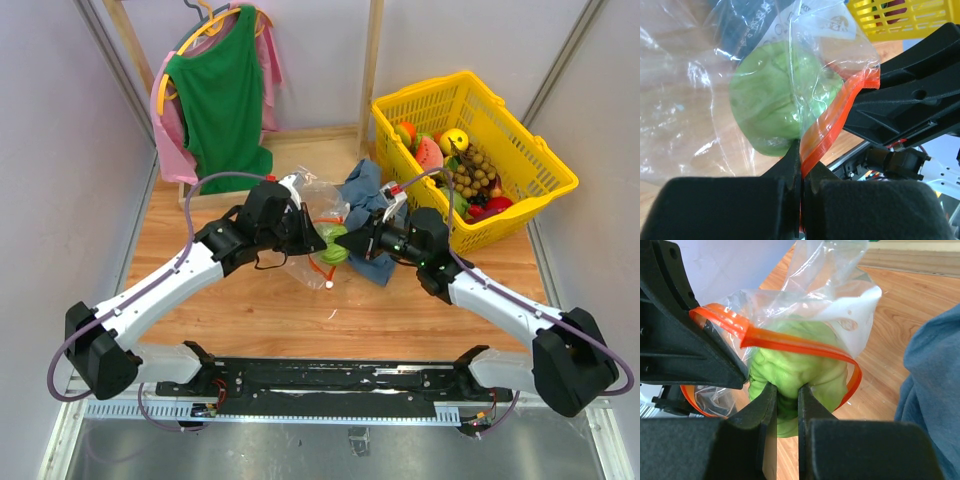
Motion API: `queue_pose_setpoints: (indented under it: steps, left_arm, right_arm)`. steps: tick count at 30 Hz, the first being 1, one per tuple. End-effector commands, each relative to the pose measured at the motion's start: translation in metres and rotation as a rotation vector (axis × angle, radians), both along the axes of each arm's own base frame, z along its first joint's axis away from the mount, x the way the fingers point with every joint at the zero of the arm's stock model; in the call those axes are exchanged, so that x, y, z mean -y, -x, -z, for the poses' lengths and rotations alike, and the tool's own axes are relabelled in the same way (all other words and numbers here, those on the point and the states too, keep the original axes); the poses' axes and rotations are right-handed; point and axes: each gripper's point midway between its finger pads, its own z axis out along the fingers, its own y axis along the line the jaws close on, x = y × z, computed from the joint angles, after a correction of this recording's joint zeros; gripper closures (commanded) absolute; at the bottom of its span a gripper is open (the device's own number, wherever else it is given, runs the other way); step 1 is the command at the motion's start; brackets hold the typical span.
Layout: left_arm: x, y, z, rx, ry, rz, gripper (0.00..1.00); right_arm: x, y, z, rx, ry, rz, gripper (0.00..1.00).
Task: Place the food in the zip-top bag and seal the zipper
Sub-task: Place the fake vegetable in the zipper food storage bag.
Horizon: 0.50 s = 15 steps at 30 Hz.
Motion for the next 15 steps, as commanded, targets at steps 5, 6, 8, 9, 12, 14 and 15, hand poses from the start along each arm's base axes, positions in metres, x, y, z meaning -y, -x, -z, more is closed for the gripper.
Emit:
queue_pose_setpoints:
  steps: [5,6,8,9,12,14,15]
  left_arm:
    - [0.018,0.011,-0.006,-0.013,0.138,0.047,1.0]
    - [0.019,0.012,-0.006,-0.019,0.144,0.054,1.0]
    - [0.024,0.013,-0.011,-0.021,0.17,0.071,1.0]
    - [0.027,0.014,-0.015,-0.018,0.193,0.081,1.0]
    - [0.034,0.016,-0.029,-0.001,0.26,0.107,1.0]
    - [0.033,0.013,-0.036,0.023,0.274,0.095,1.0]
    - [0.033,0.012,-0.038,0.037,0.277,0.086,1.0]
  right_arm:
    - [0.001,-0.009,-0.032,0.065,-0.091,0.083,0.99]
    - [-0.003,-0.007,-0.031,0.085,-0.057,0.075,0.99]
    - [-0.014,0.001,-0.028,0.115,0.0,0.044,0.99]
    - [-0.017,0.002,-0.027,0.124,0.01,0.033,0.99]
    - [-0.024,0.009,-0.017,0.145,0.034,0.008,0.99]
    - [-0.024,0.012,-0.009,0.144,0.057,-0.001,0.99]
    - [-0.025,0.014,-0.006,0.139,0.061,-0.013,0.99]
